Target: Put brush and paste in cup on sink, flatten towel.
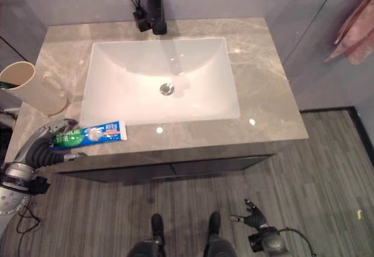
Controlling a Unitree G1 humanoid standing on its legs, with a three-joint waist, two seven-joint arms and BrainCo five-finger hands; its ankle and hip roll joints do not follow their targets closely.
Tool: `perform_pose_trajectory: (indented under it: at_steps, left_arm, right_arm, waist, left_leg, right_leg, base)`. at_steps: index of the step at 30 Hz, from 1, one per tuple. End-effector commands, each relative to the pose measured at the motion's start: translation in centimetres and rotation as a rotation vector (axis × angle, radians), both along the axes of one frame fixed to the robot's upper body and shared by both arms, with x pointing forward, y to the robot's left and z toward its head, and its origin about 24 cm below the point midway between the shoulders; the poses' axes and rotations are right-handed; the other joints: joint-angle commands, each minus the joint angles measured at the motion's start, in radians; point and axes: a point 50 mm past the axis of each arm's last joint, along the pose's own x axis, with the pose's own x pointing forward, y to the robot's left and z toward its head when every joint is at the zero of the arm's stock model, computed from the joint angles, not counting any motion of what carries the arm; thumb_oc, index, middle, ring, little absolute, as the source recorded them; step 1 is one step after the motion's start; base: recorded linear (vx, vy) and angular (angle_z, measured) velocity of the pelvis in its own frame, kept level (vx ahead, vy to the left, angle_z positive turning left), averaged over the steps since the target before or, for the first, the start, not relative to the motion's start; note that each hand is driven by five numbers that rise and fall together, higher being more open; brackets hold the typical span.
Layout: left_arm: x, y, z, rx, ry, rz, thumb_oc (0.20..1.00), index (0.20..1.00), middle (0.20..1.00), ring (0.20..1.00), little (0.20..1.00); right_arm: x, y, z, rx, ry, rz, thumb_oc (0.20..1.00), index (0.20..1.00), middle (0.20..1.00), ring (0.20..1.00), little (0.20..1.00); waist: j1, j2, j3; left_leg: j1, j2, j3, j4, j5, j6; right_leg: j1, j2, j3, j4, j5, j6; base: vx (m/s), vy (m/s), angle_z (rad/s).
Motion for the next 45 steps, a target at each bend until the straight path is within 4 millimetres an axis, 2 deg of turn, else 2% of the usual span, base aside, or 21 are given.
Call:
perform_pose_trajectory:
  at_steps: [1,6,12,18,22,24,25,28,37,39,40,41,42,45]
  left_arm:
    - [0.5,1.1,-0.3,0.086,0.026,0.041,0.2,0.2,0.2,0.2,0.2]
    - [0.6,0.5,-1.6,0.084,0.072,0.026,0.2,0.2,0.2,0.2,0.2]
    - [0.5,0.1,-3.0,0.074,0.121,0.016,0.2,0.2,0.2,0.2,0.2]
    - [0.3,-0.8,-4.3,0.045,0.147,-0.004,0.2,0.2,0.2,0.2,0.2]
    - [0.2,-1.3,-4.0,0.053,0.116,-0.023,0.2,0.2,0.2,0.2,0.2]
    - [0.2,-1.3,-4.0,0.053,0.116,-0.023,0.2,0.2,0.2,0.2,0.2]
    - [0.3,-1.8,-3.3,0.083,0.072,-0.041,0.2,0.2,0.2,0.2,0.2]
    - [0.6,-2.4,-2.6,0.088,0.011,-0.047,0.2,0.2,0.2,0.2,0.2]
    - [1.5,-3.3,-0.6,0.11,-0.17,-0.032,0.2,0.2,0.2,0.2,0.2]
    - [2.1,-3.7,0.7,0.1,-0.265,-0.021,0.2,0.2,0.2,0.2,0.2]
    - [2.1,-3.7,0.7,0.1,-0.266,-0.021,0.2,0.2,0.2,0.2,0.2]
    - [2.6,-4.8,3.2,0.059,-0.477,-0.003,0.2,0.2,0.2,0.2,0.2]
    - [2.6,-4.8,3.2,0.059,-0.477,-0.003,0.2,0.2,0.2,0.2,0.2]
    - [2.5,-5.5,5.3,0.056,-0.62,-0.001,0.2,0.2,0.2,0.2,0.2]
  right_arm:
    - [1.8,0.5,1.2,-0.002,-0.092,0.045,1.0,1.0,1.0,1.0,1.0]
    - [1.6,0.2,1.1,-0.01,-0.087,0.03,1.0,1.0,1.0,1.0,1.0]
    - [0.0,-0.7,0.0,-0.031,-0.015,-0.024,1.0,1.0,1.0,1.0,1.0]
    - [-4.0,-2.7,-2.5,-0.035,0.165,-0.237,1.0,1.0,1.0,1.0,1.0]
    - [-6.8,-4.4,-3.3,-0.037,0.259,-0.414,1.0,1.0,1.0,1.0,1.0]
    - [-6.9,-4.4,-3.3,-0.037,0.259,-0.414,1.0,1.0,1.0,1.0,1.0]
    - [-8.0,-5.3,-3.3,-0.031,0.275,-0.525,1.0,1.0,1.0,1.0,1.0]
    - [-8.9,-5.7,-3.4,-0.007,0.274,-0.629,1.0,1.0,1.0,1.0,1.0]
    - [-9.0,-6.0,-3.3,0.013,0.259,-0.709,1.0,1.0,1.0,1.0,1.0]
    - [-9.2,-6.0,-3.4,0.015,0.264,-0.722,1.0,1.0,1.0,1.0,1.0]
    - [-9.2,-6.0,-3.4,0.015,0.263,-0.723,1.0,1.0,1.0,1.0,1.0]
    - [-9.0,-6.0,-3.3,0.01,0.247,-0.749,1.0,1.0,1.0,1.0,1.0]
    - [-9.0,-6.1,-3.3,0.009,0.246,-0.75,1.0,1.0,1.0,1.0,1.0]
    - [-8.2,-6.5,-2.9,0.02,0.188,-0.799,1.0,1.0,1.0,1.0,1.0]
  waist:
    - [-0.008,-0.047,-0.018]
    - [-0.011,-0.05,-0.024]
    - [-0.014,-0.048,-0.043]
    - [-0.015,-0.042,-0.074]
    - [-0.018,-0.034,-0.105]
    - [-0.018,-0.034,-0.104]
    - [-0.023,-0.031,-0.122]
    - [-0.028,-0.028,-0.138]
    - [-0.039,-0.023,-0.167]
    - [-0.047,-0.023,-0.183]
    - [-0.046,-0.023,-0.182]
    - [-0.056,-0.023,-0.197]
    - [-0.056,-0.023,-0.196]
    - [-0.063,-0.023,-0.206]
  left_leg:
    - [-0.035,0.021,-0.033,0.002,-0.001,-0.024]
    - [-0.022,0.026,-0.025,0.002,-0.007,-0.025]
    - [0.009,0.032,-0.019,0.002,-0.018,-0.027]
    - [0.046,0.04,-0.014,0.002,-0.028,-0.03]
    - [0.073,0.045,-0.012,0.002,-0.038,-0.033]
    - [0.074,0.045,-0.012,0.002,-0.038,-0.033]
    - [0.09,0.05,-0.008,0.002,-0.044,-0.035]
    - [0.105,0.053,-0.005,0.002,-0.048,-0.037]
    - [0.134,0.058,0.006,0.002,-0.057,-0.04]
    - [0.144,0.059,0.011,0.002,-0.059,-0.041]
    - [0.145,0.059,0.011,0.002,-0.059,-0.041]
    - [0.156,0.059,0.013,0.002,-0.064,-0.042]
    - [0.157,0.059,0.013,0.002,-0.064,-0.042]
    - [0.164,0.059,0.015,0.002,-0.068,-0.041]
  right_leg:
    - [-0.023,-0.106,0.028,-0.002,0.06,0.109]
    - [-0.019,-0.102,0.033,-0.002,0.053,0.107]
    - [0.003,-0.098,0.038,-0.002,0.041,0.104]
    - [0.038,-0.094,0.037,-0.002,0.025,0.101]
    - [0.064,-0.087,0.036,-0.002,0.011,0.098]
    - [0.065,-0.087,0.036,-0.002,0.011,0.098]
    - [0.079,-0.084,0.036,-0.002,0.003,0.097]
    - [0.092,-0.082,0.037,-0.002,-0.004,0.095]
    - [0.114,-0.075,0.047,-0.002,-0.015,0.09]
    - [0.121,-0.073,0.049,-0.002,-0.016,0.088]
    - [0.122,-0.073,0.049,-0.002,-0.016,0.088]
    - [0.133,-0.074,0.05,-0.002,-0.019,0.086]
    - [0.134,-0.074,0.05,-0.002,-0.019,0.087]
    - [0.138,-0.075,0.051,-0.002,-0.02,0.086]
  base:
    - [0.0,-0.003,-0.03]
    - [0.01,-0.002,-0.01]
    - [0.01,-0.008,-0.02]
    - [0.02,-0.013,-0.02]
    - [0.03,-0.026,-0.04]
    - [0.0,0.0,0.0]
    - [0.0,0.0,0.0]
    - [0.02,-0.027,-0.03]
    - [0.0,-0.005,-0.01]
    - [0.0,0.0,0.0]
    - [0.0,-0.02,-0.03]
    - [0.0,-0.013,-0.04]
    - [0.0,0.0,0.0]
    - [0.0,0.0,0.0]
